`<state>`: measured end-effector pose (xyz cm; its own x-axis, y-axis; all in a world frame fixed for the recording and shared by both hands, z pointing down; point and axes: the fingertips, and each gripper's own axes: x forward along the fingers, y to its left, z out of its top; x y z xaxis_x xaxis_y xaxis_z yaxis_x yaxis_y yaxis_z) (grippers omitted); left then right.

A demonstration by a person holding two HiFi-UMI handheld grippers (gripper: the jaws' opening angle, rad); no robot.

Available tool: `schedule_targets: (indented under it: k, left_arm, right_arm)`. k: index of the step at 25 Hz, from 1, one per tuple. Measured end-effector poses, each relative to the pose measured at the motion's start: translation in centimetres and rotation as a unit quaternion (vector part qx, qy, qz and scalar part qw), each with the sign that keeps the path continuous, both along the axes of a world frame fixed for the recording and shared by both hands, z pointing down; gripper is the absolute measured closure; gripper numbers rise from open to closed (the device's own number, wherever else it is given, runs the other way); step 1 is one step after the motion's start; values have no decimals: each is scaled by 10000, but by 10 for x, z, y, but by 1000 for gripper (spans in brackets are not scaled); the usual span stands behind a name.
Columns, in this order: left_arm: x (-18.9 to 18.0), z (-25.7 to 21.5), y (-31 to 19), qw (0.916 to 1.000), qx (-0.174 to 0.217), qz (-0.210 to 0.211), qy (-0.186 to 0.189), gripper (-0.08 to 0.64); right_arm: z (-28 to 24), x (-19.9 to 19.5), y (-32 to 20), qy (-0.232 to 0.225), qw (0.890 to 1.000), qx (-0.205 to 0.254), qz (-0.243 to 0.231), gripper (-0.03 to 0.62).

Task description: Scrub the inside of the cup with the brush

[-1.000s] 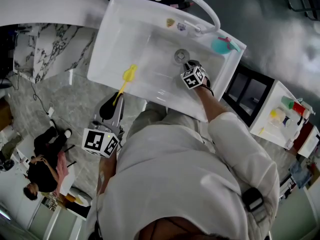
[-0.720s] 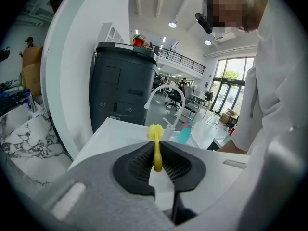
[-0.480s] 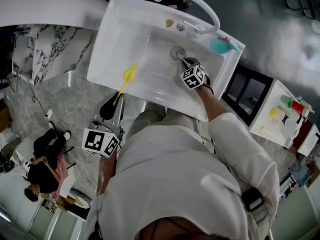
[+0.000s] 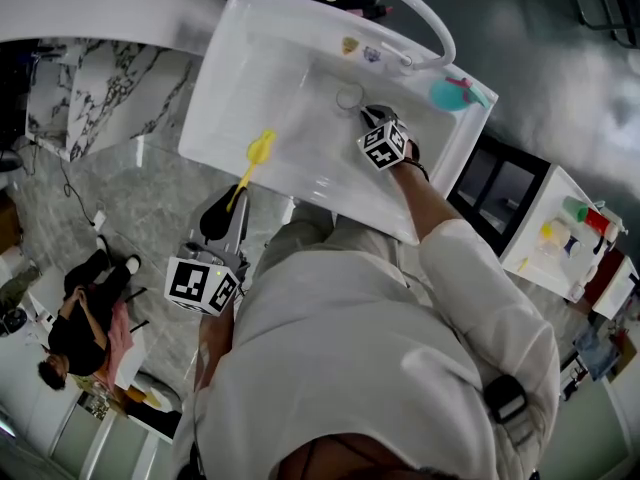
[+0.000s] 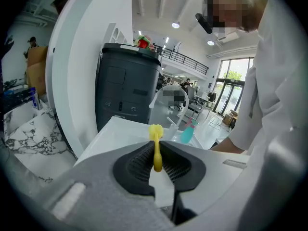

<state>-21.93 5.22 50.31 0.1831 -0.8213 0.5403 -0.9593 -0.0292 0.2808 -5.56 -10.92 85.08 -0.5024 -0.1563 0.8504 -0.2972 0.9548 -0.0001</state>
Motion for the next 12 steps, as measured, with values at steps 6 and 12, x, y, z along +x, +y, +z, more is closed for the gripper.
schedule_targets:
  k: [6, 12]
  left_arm:
    - [-6, -2, 5, 9999, -30, -101, 4, 518]
    - [-10, 0, 8, 9999, -9, -124, 8, 518]
  right_arm:
    - [0, -16, -3, -39, 9997, -25, -241, 561]
    - [6, -27, -5, 27, 9989, -83, -464, 565]
